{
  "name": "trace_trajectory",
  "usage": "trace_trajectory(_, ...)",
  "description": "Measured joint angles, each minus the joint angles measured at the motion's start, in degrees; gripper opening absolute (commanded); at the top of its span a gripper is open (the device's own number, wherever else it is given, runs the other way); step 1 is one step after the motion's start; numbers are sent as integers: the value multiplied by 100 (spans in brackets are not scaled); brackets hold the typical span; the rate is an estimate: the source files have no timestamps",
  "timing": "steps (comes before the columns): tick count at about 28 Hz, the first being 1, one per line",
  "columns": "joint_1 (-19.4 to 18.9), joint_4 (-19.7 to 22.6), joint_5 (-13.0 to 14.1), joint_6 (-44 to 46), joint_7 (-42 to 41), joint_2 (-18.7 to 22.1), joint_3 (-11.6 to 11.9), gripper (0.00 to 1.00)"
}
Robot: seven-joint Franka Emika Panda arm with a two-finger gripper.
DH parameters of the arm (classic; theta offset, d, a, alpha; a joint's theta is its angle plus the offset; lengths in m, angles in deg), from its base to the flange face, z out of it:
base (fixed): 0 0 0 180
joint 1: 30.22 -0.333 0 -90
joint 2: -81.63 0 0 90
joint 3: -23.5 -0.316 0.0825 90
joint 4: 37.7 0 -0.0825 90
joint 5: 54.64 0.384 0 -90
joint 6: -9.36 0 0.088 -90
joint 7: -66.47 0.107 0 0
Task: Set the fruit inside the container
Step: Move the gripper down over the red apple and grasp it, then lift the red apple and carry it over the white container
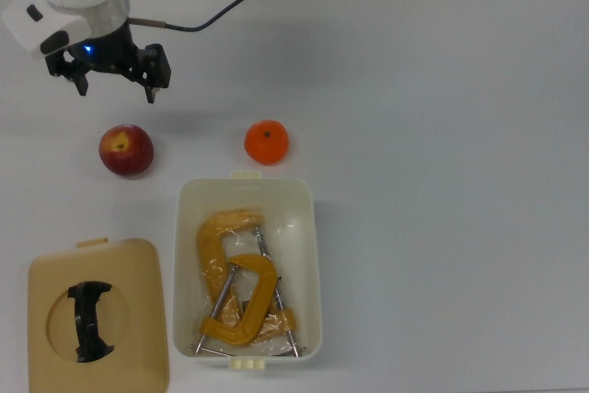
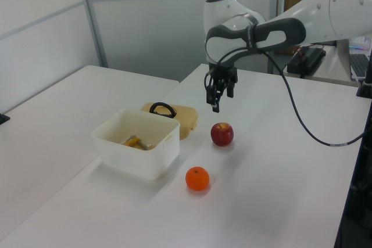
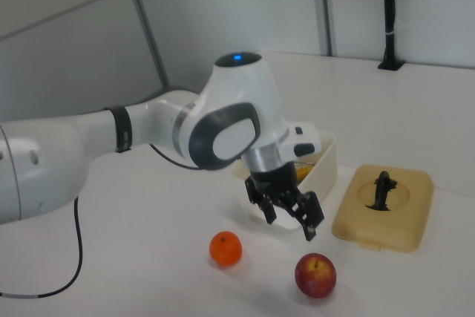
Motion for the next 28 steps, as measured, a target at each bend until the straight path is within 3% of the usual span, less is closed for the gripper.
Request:
trace_trajectory(14, 1, 566, 0, -905, 0, -404, 13, 100)
trace_trajectory(24, -5, 609, -45, -1413, 98, -844, 13, 100)
trace_trajectory(26, -5, 609, -45, -1459, 104, -897, 13, 84)
trace_trajectory(27, -5, 609, -45, -1472, 105, -909, 13, 53)
trace_trajectory(28, -5, 609, -45, -1498, 105, -921, 13, 34)
